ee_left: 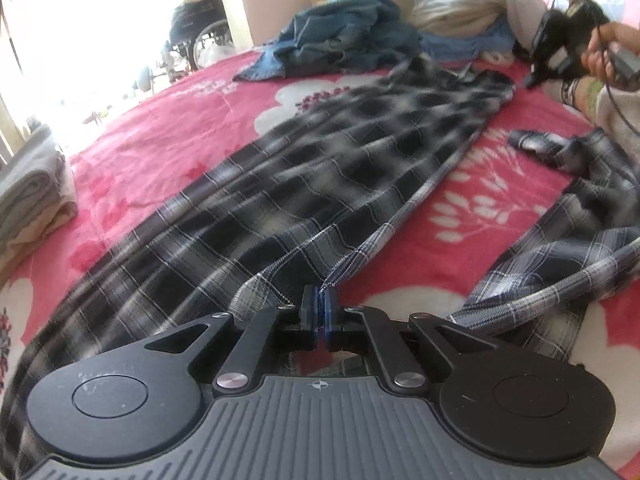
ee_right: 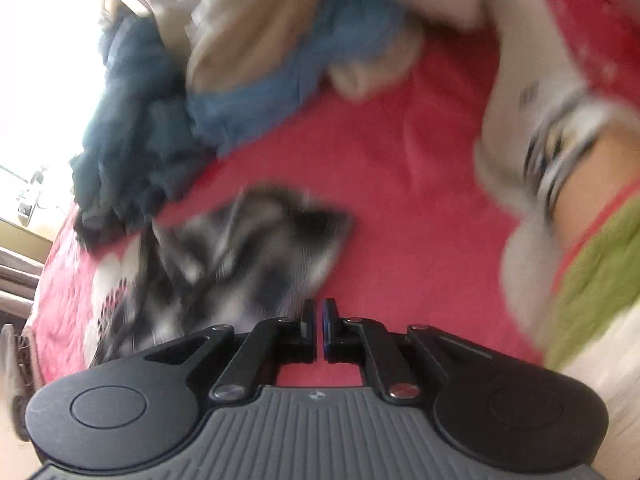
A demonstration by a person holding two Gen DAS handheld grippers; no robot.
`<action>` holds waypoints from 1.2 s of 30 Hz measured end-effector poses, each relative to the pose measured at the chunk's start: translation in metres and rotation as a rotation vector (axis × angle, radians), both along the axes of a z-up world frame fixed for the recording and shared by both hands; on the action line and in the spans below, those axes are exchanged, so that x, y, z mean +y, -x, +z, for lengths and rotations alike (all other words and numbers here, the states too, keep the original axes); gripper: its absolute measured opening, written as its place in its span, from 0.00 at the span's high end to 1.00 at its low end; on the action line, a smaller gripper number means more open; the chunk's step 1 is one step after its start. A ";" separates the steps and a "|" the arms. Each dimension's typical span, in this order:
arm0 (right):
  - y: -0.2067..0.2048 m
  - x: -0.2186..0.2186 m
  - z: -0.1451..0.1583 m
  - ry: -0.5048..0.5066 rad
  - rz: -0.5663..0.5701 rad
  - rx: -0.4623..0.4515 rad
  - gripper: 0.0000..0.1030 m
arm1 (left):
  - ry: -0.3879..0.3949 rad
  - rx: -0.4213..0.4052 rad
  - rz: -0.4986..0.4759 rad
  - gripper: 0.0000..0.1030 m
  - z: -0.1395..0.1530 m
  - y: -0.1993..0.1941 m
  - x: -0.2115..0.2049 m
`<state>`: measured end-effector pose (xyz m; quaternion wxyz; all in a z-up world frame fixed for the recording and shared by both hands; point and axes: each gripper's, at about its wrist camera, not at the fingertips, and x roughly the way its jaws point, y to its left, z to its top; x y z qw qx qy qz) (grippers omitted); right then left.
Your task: Fold clothes
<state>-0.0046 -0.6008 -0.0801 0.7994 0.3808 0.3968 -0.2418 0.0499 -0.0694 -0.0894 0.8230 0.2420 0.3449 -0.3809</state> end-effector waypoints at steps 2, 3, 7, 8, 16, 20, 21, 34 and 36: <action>-0.009 0.009 0.016 0.087 0.074 -0.041 0.89 | 0.007 0.021 -0.001 0.97 -0.001 -0.001 0.000; -0.017 0.016 0.021 0.114 0.133 -0.057 0.84 | 0.012 0.031 -0.002 0.97 -0.001 -0.001 0.000; -0.063 0.057 0.026 0.220 0.397 -0.065 0.59 | 0.013 0.047 0.003 0.89 -0.004 -0.002 -0.003; -0.075 0.069 0.024 0.277 0.457 -0.052 0.58 | 0.013 0.046 0.007 0.88 -0.004 -0.002 -0.004; -0.141 0.100 -0.011 0.457 0.620 0.061 0.64 | 0.019 0.055 0.027 0.85 -0.007 -0.003 -0.005; -0.155 0.093 -0.009 0.543 0.659 0.051 0.93 | 0.016 0.069 0.038 0.85 -0.010 -0.005 -0.003; -0.161 0.090 -0.007 0.581 0.668 0.049 0.94 | 0.015 0.072 0.041 0.85 -0.010 -0.006 -0.003; -0.251 0.072 -0.019 0.818 0.705 0.172 0.89 | -0.033 0.082 0.053 0.85 -0.014 -0.008 -0.009; -0.258 0.070 -0.025 0.814 0.694 0.195 0.81 | -0.031 0.084 0.055 0.85 -0.014 -0.008 -0.008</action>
